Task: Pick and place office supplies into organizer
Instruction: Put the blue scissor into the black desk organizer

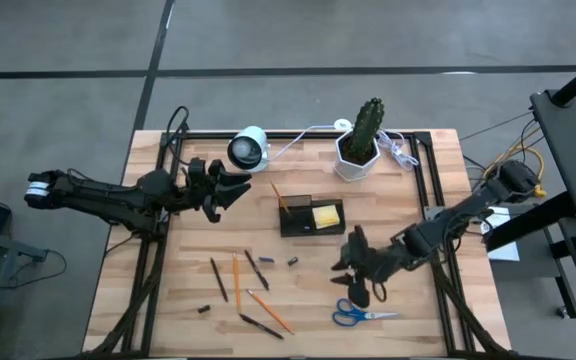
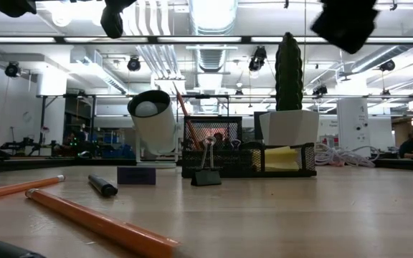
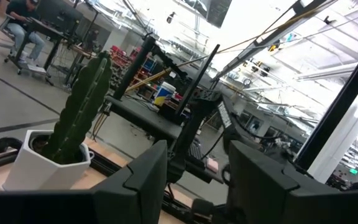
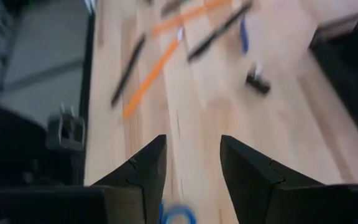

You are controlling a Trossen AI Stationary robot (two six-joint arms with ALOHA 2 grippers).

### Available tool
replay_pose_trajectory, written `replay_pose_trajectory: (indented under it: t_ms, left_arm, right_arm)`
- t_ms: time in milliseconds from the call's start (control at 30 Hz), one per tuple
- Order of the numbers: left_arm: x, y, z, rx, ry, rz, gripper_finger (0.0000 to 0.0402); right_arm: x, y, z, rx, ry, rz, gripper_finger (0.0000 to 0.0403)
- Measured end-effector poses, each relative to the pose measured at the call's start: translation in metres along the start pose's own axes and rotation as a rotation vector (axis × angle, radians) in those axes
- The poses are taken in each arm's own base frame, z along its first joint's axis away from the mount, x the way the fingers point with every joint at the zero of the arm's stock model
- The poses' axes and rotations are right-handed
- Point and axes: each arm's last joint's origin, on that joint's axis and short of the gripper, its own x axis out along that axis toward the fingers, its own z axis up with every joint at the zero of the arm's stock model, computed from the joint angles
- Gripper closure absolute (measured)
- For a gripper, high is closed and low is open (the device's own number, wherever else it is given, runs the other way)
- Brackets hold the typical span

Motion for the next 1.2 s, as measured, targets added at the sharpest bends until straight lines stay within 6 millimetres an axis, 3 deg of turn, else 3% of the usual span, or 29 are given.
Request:
replay_pose_trajectory:
  t_ms: [300, 533, 833, 1200]
  left_arm:
    - [0.0, 0.0, 0.0, 0.001, 0.004, 0.001, 0.0244]
    - [0.0, 0.0, -0.001, 0.001, 0.005, 0.002, 0.0244]
    - [0.0, 0.0, -0.001, 0.002, 0.006, 0.002, 0.0244]
    - [0.0, 0.001, -0.001, 0.005, 0.014, 0.007, 0.0244]
  right_arm:
    - [0.016, 0.043, 0.007, -0.137, 0.231, -0.077, 0.0266]
    - [0.042, 0.06, -0.011, -0.124, 0.445, -0.054, 0.0266]
    - [0.064, 0.066, -0.039, -0.133, 0.521, -0.108, 0.0266]
    - [0.079, 0.063, -0.051, -0.141, 0.526, -0.122, 0.0266]
